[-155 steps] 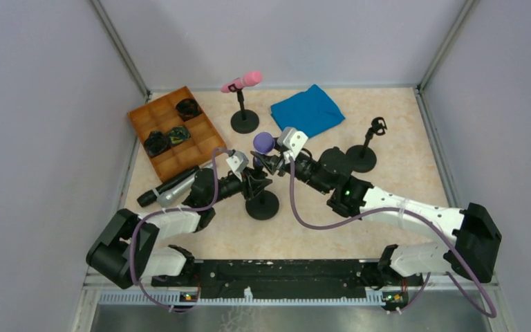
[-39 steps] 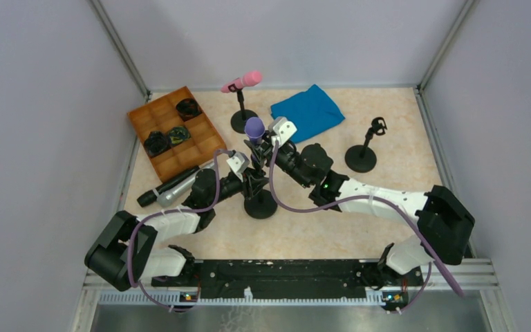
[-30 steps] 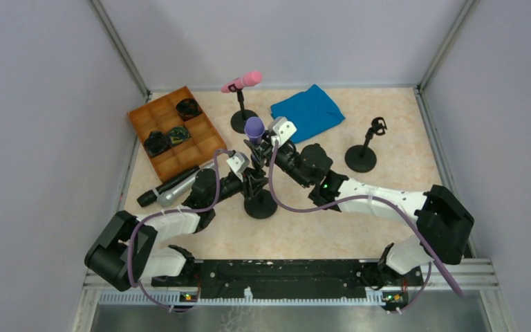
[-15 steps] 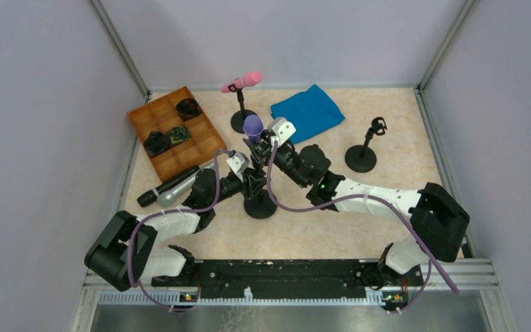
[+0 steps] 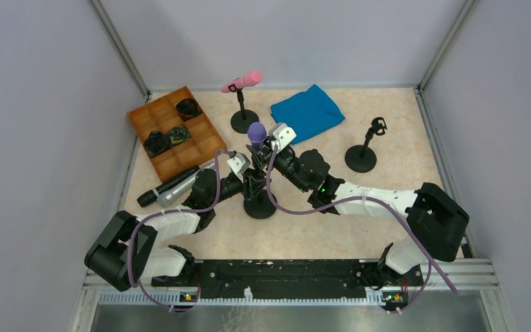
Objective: Attach the microphones to the stand
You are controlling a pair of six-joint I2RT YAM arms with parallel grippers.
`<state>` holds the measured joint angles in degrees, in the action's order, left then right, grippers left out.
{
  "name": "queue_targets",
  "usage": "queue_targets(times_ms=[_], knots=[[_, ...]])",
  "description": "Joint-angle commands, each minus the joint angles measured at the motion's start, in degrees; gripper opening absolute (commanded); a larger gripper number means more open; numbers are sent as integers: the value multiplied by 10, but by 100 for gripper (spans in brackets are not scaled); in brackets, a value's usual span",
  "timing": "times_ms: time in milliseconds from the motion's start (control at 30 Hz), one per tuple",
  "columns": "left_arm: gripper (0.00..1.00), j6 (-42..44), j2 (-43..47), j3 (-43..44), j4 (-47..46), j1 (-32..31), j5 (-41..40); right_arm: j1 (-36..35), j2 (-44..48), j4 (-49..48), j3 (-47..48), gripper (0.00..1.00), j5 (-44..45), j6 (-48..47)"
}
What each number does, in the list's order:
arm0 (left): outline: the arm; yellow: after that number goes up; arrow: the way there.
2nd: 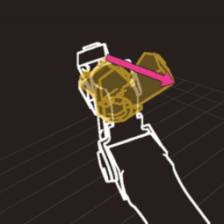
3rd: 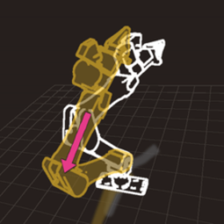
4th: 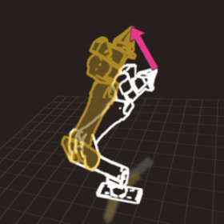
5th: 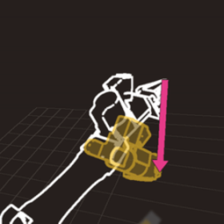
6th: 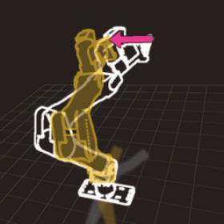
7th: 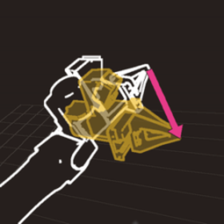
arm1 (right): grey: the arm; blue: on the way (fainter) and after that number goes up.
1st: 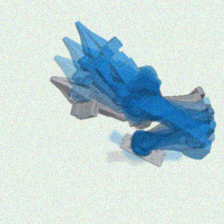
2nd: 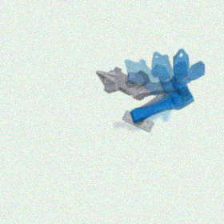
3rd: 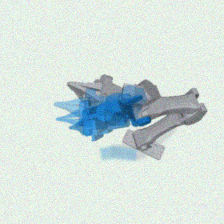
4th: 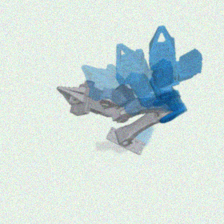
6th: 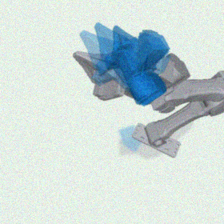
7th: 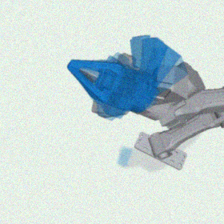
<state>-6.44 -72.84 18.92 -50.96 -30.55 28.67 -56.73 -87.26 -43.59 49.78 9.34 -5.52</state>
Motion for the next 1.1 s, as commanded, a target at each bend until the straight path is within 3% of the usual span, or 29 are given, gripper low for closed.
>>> queue_targets(times_ms=[0, 1067], knots=[[0, 36, 2, 36, -53, -6, -12, -15, -89, 359, -90, 0, -45, 5], [0, 36, 5, 32, -50, -7, -16, -15, -106, 354, -93, 0, -56, 8]])
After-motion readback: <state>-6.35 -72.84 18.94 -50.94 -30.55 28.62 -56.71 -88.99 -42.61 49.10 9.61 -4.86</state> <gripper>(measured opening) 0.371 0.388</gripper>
